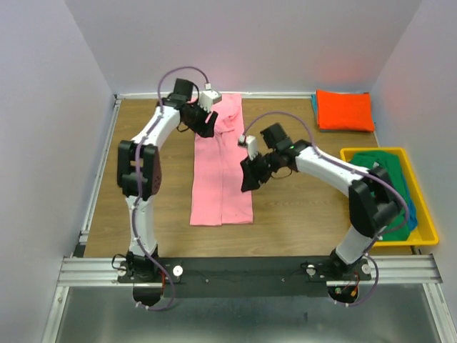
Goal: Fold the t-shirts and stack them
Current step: Fold the tshirt
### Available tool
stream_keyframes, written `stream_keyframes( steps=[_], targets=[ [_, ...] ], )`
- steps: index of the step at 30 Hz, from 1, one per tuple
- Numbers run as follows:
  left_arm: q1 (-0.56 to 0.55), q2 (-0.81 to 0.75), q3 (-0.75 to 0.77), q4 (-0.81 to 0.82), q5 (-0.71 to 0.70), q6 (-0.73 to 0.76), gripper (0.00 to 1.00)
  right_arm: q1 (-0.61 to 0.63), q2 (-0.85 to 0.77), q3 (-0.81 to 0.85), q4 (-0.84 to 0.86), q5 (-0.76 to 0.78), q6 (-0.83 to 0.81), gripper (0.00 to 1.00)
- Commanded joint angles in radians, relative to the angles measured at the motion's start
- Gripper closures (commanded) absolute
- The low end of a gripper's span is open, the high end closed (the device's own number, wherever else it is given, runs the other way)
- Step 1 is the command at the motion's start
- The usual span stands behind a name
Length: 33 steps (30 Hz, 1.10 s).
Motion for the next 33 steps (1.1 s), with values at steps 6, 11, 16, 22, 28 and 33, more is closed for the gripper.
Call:
stream_keyframes(
  steps=[6, 11, 16, 22, 28, 33],
  targets=[
    [0.020, -0.804, -0.695, 0.182, 0.196, 0.293, 0.28, 0.028, -0.190, 0.061, -0.175, 0.206, -0.284, 0.36],
    [0.022, -1.113, -1.043, 0.164, 0.265, 0.587, 0.25, 0.152, -0.216, -0.012, -0.192, 0.257, -0.333, 0.40],
    [-0.048, -1.271, -1.268, -0.009, 0.236, 0.882, 0.28, 0.313, -0.233, -0.179, -0.041, 0.363, -0.342, 0.45],
    [-0.179, -1.273, -1.323, -0.011, 0.150, 0.956, 0.31, 0.349, -0.179, -0.262, 0.061, 0.404, -0.399, 0.50],
    [-0.243, -1.193, -1.358, -0.041, 0.018, 1.071, 0.33, 0.367, -0.150, -0.290, 0.127, 0.421, -0.434, 0.51],
    [-0.309, -1.176, -1.378, -0.050, -0.082, 1.152, 0.33, 0.398, -0.147, -0.319, 0.161, 0.419, -0.457, 0.52]
  ],
)
